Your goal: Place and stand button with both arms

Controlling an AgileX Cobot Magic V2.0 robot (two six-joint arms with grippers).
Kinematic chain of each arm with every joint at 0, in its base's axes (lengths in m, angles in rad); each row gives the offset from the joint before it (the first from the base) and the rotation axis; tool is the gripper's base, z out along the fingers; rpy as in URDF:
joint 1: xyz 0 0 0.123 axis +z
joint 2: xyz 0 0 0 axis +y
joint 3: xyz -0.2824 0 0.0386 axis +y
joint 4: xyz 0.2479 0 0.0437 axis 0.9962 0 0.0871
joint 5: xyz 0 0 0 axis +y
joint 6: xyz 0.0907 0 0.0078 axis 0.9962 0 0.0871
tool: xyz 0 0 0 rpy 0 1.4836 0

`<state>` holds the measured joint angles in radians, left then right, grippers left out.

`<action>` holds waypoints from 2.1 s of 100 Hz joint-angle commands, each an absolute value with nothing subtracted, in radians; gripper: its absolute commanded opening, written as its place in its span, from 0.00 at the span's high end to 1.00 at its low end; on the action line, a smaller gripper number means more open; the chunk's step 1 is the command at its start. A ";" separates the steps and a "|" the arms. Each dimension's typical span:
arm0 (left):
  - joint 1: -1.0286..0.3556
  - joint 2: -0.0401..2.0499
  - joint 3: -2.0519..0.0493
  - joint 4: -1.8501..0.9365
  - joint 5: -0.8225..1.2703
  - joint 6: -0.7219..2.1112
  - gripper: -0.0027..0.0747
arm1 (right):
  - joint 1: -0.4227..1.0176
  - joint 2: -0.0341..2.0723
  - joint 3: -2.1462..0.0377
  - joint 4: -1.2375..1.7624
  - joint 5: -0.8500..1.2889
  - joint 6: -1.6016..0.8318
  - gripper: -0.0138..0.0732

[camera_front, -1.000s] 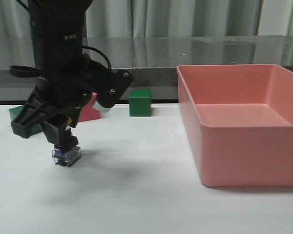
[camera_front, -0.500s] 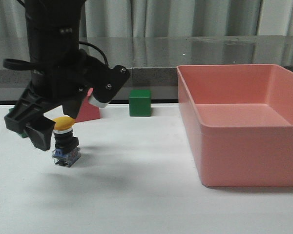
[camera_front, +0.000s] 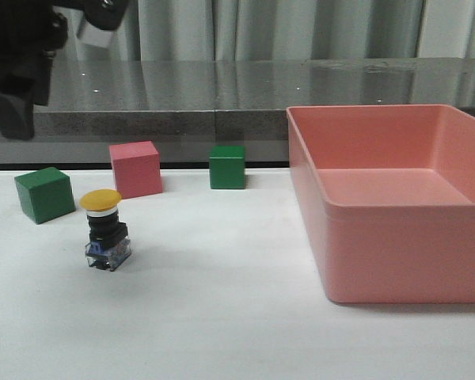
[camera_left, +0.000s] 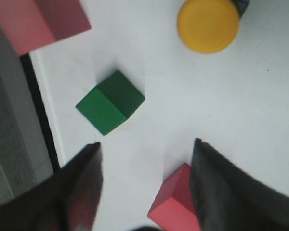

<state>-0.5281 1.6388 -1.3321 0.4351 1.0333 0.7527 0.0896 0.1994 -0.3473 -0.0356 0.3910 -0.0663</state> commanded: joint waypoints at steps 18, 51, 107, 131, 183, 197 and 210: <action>-0.387 1.493 -1.360 0.392 1.028 0.590 0.99 | 0.085 0.210 -0.373 -0.037 0.319 -0.069 0.91; -0.155 1.297 -1.278 -0.039 0.774 0.582 0.99 | 0.085 0.210 -0.373 -0.037 0.319 -0.069 0.91; -0.114 0.691 -0.588 -0.434 0.202 0.582 0.99 | 0.085 0.210 -0.373 -0.037 0.320 -0.069 0.91; -0.114 0.474 -0.457 -0.497 0.200 0.582 0.99 | 0.085 0.210 -0.373 -0.037 0.320 -0.069 0.91; -0.114 0.416 -0.446 -0.508 0.257 0.582 0.99 | 0.085 0.210 -0.373 -0.037 0.319 -0.069 0.91; -0.114 0.416 -0.446 -0.508 0.257 0.582 0.99 | 0.085 0.210 -0.373 -0.037 0.319 -0.069 0.91; -0.114 0.416 -0.446 -0.508 0.243 0.582 0.99 | 0.085 0.210 -0.373 -0.037 0.319 -0.069 0.91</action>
<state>-0.1083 0.4105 -0.4187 -0.4881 0.3176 0.5939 0.0896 0.1994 -0.3473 -0.0352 0.3910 -0.0663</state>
